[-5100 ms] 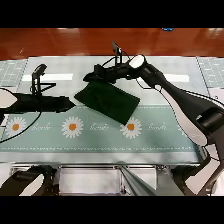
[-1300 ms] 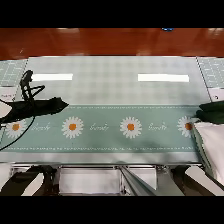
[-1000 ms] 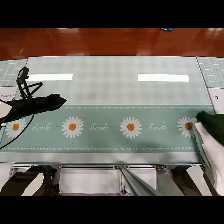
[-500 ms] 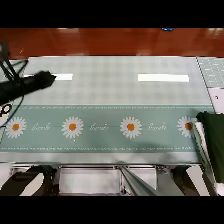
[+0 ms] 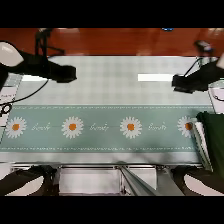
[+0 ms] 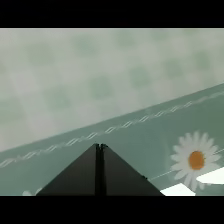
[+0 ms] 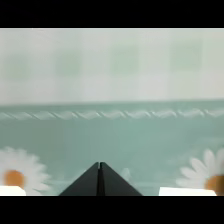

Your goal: Fold the shirts.

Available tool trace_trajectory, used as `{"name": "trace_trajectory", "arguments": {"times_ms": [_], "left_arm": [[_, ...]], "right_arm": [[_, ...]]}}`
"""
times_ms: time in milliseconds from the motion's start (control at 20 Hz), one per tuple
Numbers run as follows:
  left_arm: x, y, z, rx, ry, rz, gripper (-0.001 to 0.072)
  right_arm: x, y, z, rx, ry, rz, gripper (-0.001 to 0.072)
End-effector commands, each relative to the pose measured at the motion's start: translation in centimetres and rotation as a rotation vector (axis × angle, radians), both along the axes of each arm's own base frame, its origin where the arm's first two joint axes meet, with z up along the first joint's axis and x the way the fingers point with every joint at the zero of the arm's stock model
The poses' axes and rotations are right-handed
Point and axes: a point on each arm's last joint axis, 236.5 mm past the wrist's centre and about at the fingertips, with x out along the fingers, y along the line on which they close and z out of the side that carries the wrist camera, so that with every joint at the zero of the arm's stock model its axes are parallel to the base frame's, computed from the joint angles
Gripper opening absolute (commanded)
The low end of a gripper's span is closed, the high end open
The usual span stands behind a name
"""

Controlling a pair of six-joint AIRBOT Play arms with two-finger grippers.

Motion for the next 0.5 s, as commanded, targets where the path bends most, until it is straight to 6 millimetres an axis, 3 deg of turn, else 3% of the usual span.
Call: {"name": "trace_trajectory", "arguments": {"times_ms": [0,200,450], "left_arm": [[-2.3,2.9,-5.5,0.159,0.168,0.08,0.0022],[-2.0,2.9,-5.6,0.157,0.156,0.084,0.0022],[-2.3,2.9,-5.7,0.161,0.168,0.08,0.0022]], "right_arm": [[-2.2,-0.3,-5.7,-0.257,0.242,0.097,0.0028],[-0.1,1.1,-5.0,-0.199,0.133,0.094,0.0029],[-0.2,1.2,-5.1,-0.193,0.134,0.085,0.0029]]}}
